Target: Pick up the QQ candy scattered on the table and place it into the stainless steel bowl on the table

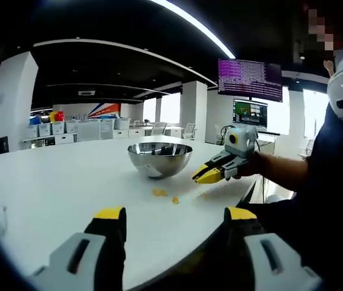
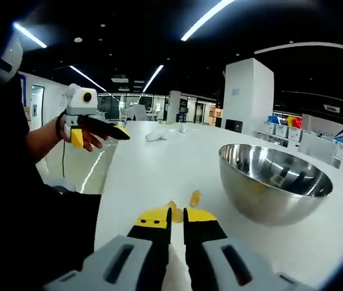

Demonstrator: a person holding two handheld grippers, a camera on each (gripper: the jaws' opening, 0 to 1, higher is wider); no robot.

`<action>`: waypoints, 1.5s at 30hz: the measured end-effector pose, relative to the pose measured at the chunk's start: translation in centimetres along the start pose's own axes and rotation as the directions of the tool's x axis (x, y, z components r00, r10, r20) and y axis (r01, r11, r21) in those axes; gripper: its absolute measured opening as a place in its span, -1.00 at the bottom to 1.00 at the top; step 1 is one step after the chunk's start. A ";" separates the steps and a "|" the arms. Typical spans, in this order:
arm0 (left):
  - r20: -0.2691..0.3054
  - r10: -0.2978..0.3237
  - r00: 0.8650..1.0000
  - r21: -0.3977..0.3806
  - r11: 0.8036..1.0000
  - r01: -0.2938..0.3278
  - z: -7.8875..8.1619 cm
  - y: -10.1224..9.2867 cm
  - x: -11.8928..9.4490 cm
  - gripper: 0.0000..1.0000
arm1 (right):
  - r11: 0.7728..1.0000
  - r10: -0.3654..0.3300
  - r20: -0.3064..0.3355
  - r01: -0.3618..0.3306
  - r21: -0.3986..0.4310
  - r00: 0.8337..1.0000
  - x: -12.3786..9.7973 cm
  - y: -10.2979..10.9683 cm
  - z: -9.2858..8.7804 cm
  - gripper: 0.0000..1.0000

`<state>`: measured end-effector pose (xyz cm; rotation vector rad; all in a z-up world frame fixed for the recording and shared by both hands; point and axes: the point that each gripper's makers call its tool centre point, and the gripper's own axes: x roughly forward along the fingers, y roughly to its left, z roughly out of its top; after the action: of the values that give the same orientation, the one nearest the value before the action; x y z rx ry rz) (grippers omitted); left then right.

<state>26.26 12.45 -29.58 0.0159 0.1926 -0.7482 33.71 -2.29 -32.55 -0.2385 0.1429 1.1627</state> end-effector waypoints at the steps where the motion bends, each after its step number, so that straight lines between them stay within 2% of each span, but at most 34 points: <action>1: -0.002 -0.005 1.000 0.000 1.000 0.005 0.0 -0.2 0.3 0.30 | 1.000 -0.014 0.006 0.014 0.000 1.000 -0.8 -0.3 0.2 -0.82; 7: -0.008 -0.024 1.000 -0.003 1.000 0.024 -0.3 -0.8 1.6 0.30 | 0.995 -0.097 0.017 0.097 0.003 0.995 -6.1 -2.3 0.7 -0.82; 14: -0.027 -0.049 0.998 -0.005 0.999 0.049 -0.7 -1.5 3.0 0.29 | 0.980 -0.201 0.006 0.201 0.007 0.980 -11.8 -4.3 -0.4 -0.82; 20: -0.036 -0.075 0.997 0.011 0.997 0.075 -0.1 -2.0 4.3 0.29 | 0.967 -0.249 0.007 0.249 0.050 0.968 -14.0 -5.5 -2.2 -0.82; 24: -0.038 -0.079 0.996 0.015 0.997 0.080 0.0 -2.0 4.8 0.29 | 0.960 -0.272 0.006 0.271 0.066 0.962 -14.2 -6.4 -2.6 -0.82; 29: -0.040 -0.083 0.996 0.014 0.996 0.083 -0.1 -2.2 4.9 0.29 | 0.964 -0.263 0.014 0.262 0.054 0.965 -13.7 -7.5 -1.6 -0.82; 37: -0.044 -0.082 0.996 0.001 0.997 0.082 -0.5 -2.1 4.9 0.29 | 0.973 -0.224 0.015 0.225 -0.044 0.974 -10.6 -11.4 3.2 -0.82; 41: -0.039 -0.080 0.996 -0.005 0.997 0.080 -0.6 -1.7 4.7 0.29 | 0.977 -0.192 -0.013 0.190 -0.095 0.981 -8.1 -13.2 5.4 -0.82; 45: -0.035 -0.079 0.996 -0.014 0.997 0.078 -0.8 -1.4 4.5 0.29 | 0.976 -0.154 -0.069 0.141 -0.166 0.986 -5.3 -14.4 6.8 -0.82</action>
<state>28.40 8.45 -31.11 0.0093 0.2329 -0.8254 44.80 -10.60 -23.09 -0.4323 0.1012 1.0174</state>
